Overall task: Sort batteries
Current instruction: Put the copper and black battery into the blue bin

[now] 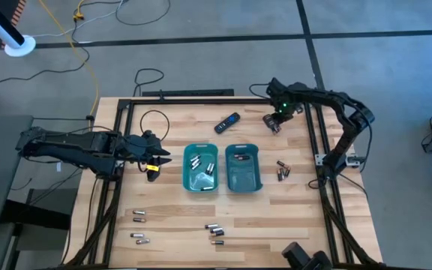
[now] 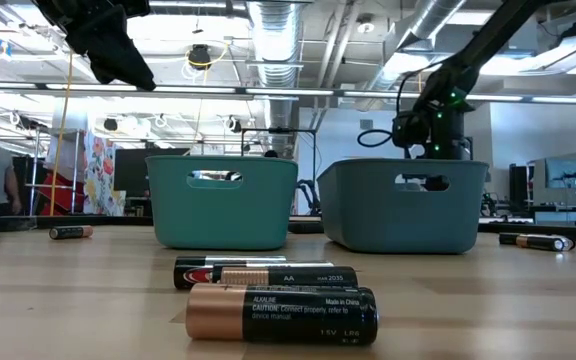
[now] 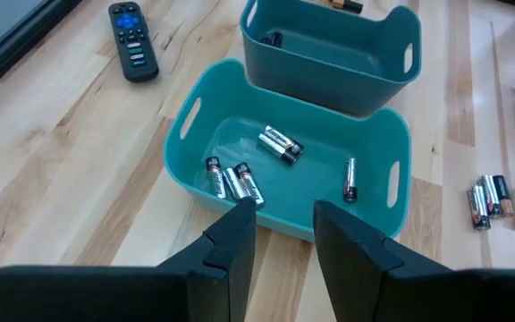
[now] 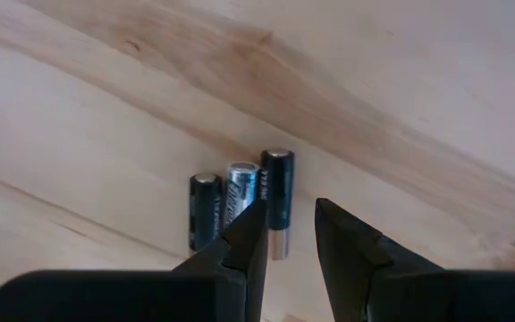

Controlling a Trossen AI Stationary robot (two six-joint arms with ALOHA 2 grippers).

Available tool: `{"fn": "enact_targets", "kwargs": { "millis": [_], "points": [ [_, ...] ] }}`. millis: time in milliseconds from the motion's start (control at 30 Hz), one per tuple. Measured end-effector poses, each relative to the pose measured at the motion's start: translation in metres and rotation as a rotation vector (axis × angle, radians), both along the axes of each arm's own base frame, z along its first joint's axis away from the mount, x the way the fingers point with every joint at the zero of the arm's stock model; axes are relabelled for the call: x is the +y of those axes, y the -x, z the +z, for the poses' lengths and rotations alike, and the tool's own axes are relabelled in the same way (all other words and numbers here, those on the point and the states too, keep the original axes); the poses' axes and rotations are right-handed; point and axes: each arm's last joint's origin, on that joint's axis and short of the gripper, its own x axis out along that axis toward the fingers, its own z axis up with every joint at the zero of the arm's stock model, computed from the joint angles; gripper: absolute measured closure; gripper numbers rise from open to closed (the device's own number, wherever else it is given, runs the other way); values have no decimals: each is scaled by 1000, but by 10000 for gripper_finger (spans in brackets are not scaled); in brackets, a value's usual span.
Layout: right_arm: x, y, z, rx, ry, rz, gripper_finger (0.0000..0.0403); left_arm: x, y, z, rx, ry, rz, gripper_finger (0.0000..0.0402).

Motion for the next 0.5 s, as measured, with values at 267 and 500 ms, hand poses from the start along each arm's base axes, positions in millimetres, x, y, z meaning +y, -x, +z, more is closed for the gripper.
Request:
{"fn": "enact_targets", "kwargs": {
  "millis": [267, 500],
  "points": [
    [5, 4, -5, 26, -32, -4, 292, 0, 0, 0, 0, 1, 1, 290],
    [12, 10, -20, 38, -46, -3, 292, 0, 0, 0, 0, 1, 1, 290]
  ]
}}
